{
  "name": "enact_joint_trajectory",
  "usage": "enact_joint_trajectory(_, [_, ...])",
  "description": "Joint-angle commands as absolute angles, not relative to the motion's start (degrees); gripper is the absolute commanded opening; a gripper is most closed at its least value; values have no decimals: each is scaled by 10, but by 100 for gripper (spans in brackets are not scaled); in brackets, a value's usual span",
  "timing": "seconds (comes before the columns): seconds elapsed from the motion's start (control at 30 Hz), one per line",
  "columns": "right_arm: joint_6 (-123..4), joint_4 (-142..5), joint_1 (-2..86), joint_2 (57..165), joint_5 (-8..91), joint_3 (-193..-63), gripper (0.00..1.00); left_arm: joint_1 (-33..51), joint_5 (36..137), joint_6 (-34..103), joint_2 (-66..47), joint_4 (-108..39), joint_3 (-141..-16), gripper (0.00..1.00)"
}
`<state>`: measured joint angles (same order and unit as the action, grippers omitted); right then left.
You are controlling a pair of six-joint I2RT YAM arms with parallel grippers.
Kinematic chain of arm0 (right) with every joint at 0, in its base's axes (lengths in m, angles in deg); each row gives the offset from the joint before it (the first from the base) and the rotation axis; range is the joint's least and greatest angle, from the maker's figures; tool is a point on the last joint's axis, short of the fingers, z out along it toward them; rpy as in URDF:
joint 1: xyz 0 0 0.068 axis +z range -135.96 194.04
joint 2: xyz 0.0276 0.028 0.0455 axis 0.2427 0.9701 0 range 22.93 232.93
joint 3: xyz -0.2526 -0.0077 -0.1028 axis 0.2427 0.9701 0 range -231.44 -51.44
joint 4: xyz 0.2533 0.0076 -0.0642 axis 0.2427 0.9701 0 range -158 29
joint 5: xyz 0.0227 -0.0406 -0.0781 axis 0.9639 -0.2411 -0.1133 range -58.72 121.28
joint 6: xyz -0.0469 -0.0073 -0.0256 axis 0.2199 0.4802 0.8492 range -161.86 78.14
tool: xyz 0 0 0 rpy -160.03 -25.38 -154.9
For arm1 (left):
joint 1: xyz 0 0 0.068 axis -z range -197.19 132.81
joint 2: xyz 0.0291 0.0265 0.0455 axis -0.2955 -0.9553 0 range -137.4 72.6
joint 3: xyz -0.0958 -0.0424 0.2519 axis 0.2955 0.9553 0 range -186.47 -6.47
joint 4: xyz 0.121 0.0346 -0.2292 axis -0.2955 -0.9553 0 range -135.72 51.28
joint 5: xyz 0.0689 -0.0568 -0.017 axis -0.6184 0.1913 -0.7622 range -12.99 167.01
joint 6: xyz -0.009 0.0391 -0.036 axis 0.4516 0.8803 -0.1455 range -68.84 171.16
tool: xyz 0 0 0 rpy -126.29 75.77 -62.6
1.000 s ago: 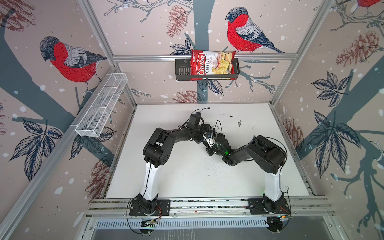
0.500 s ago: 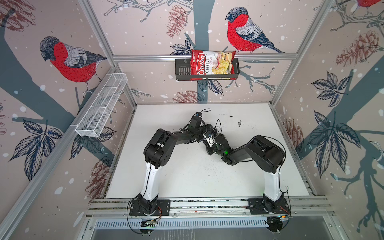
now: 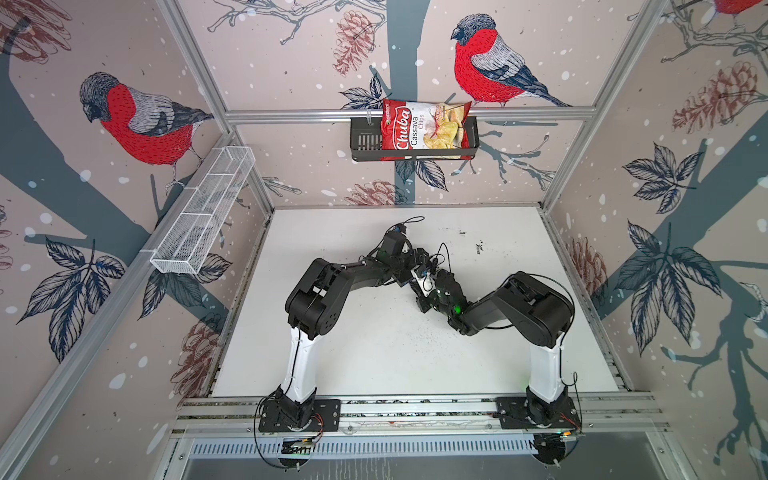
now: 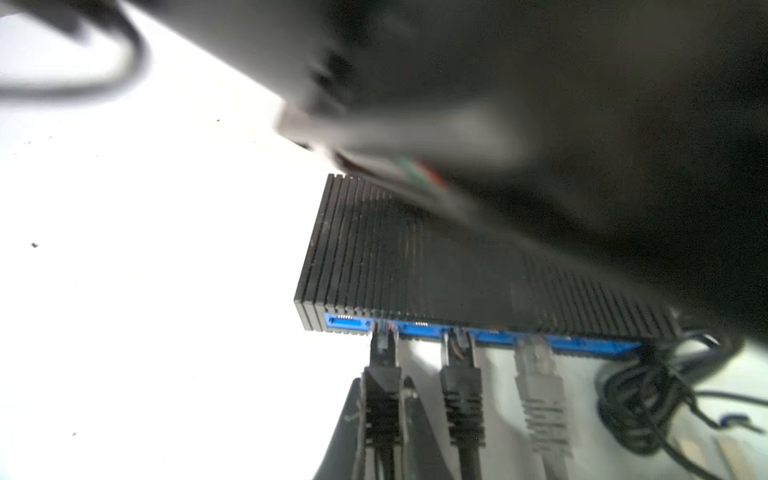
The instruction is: Insert the plug into the switch port
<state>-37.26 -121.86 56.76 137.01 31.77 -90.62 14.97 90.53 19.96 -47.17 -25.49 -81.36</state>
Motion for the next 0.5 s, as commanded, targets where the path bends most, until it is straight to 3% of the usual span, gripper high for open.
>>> enact_joint_trajectory(0.0, [-369, -1269, 565, 1365, 297, -898, 1, 142, 949, 204, -467, -371, -839, 88])
enact_joint_trajectory(0.33, [-360, -1273, 564, 1365, 307, -889, 1, 104, 894, 243, -487, -451, -942, 90])
enact_joint_trajectory(0.43, [-359, -1274, 564, 1366, 310, -890, 1, 102, 872, 263, -508, -490, -981, 79])
enact_joint_trajectory(0.47, [-359, -1273, 565, 1366, 310, -890, 1, 102, 867, 266, -515, -497, -991, 70])
